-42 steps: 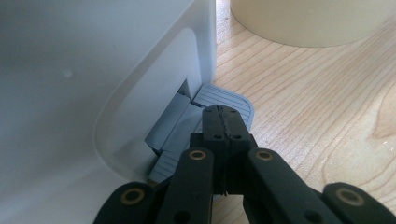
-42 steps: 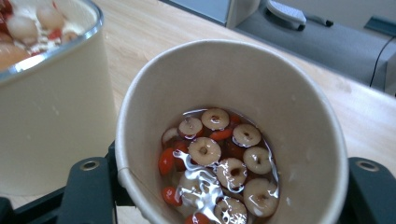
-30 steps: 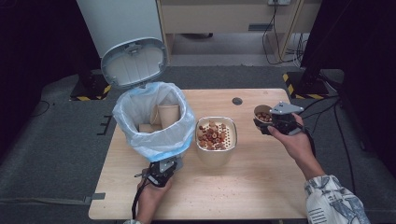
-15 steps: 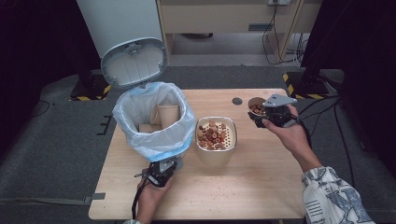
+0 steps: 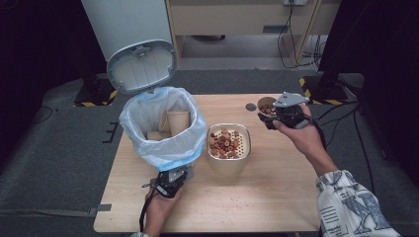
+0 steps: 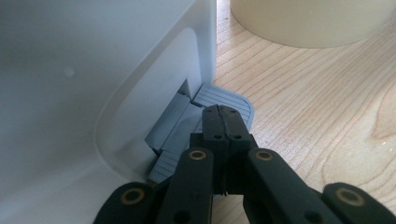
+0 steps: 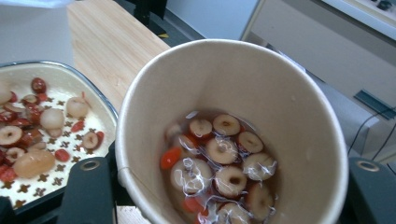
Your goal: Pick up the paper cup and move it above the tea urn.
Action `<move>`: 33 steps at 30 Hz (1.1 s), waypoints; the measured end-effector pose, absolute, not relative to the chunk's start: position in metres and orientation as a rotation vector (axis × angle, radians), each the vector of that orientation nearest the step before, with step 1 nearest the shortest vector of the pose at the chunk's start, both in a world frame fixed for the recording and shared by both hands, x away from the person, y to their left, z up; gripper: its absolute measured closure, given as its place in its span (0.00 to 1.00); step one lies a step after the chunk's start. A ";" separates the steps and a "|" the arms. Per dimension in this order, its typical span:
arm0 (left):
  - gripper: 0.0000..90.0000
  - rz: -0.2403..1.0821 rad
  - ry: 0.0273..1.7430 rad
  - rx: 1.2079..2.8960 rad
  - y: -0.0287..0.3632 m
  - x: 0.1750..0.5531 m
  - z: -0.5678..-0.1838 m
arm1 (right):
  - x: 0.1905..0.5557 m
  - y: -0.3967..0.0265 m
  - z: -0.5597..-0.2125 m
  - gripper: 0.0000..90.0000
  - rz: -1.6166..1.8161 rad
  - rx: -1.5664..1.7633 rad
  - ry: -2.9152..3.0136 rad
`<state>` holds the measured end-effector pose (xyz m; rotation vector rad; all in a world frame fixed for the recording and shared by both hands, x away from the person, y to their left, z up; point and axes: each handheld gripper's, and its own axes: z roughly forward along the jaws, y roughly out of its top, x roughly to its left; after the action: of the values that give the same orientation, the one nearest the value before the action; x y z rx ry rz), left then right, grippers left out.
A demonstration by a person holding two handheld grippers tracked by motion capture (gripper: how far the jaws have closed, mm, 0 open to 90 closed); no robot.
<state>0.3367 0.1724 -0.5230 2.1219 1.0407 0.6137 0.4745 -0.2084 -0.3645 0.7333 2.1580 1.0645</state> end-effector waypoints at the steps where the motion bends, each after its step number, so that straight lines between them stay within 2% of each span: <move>1: 1.00 0.615 1.040 2.123 0.172 0.337 -0.523 | 0.474 -0.207 -0.363 0.37 1.062 0.721 2.160; 33: 1.00 0.614 1.041 2.117 0.172 0.337 -0.523 | 0.479 -0.171 -0.329 0.38 1.065 0.561 2.144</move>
<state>0.3365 0.1720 -0.5233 2.1170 1.0405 0.6142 0.4791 -0.1715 -0.3287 0.5613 2.1440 1.0654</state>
